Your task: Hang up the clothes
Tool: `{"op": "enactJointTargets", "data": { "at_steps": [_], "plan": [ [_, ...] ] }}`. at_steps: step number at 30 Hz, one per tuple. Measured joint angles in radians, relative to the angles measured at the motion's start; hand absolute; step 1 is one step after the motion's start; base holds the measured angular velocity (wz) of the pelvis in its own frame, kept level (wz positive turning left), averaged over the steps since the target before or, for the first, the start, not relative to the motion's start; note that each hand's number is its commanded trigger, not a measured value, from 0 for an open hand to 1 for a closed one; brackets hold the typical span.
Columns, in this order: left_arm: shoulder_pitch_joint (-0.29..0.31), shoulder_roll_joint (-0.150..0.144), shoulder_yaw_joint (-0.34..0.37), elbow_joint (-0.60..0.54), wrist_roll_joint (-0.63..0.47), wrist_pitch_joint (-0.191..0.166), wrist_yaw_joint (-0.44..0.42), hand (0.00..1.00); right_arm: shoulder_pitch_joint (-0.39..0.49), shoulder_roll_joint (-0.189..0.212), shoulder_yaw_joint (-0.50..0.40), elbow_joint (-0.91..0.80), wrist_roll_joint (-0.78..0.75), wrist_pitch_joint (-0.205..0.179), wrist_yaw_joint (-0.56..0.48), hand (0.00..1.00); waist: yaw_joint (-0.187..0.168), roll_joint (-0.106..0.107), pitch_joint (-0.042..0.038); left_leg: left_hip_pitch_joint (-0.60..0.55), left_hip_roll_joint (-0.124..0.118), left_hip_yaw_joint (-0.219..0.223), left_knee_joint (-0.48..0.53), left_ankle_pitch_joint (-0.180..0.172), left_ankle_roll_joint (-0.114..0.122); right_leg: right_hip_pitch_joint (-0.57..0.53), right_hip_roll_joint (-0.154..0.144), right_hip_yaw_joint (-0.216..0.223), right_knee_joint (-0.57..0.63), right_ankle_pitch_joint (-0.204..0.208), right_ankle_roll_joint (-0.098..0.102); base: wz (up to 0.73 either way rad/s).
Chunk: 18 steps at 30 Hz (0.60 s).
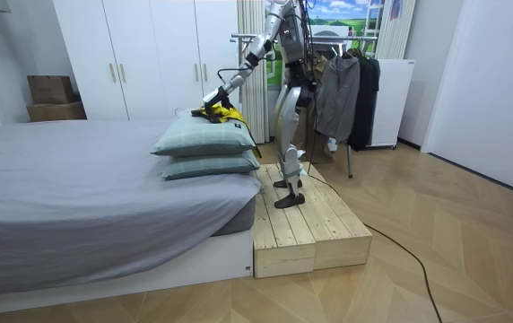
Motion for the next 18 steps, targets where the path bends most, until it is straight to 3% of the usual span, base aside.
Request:
{"op": "enactJointTargets", "data": {
  "at_steps": [18],
  "plan": [
    [0.001,-0.005,0.001,0.000,-0.061,-0.008,-0.035,1.00,0.000,0.000,0.029,-0.001,0.000,-0.003,0.022,0.00,0.005,-0.012,-0.0033,0.027,-0.006,0.004,-0.020,0.001,0.001,0.020,-0.002,0.004,-0.006,-0.001,0.002,0.00]
  ]
}}
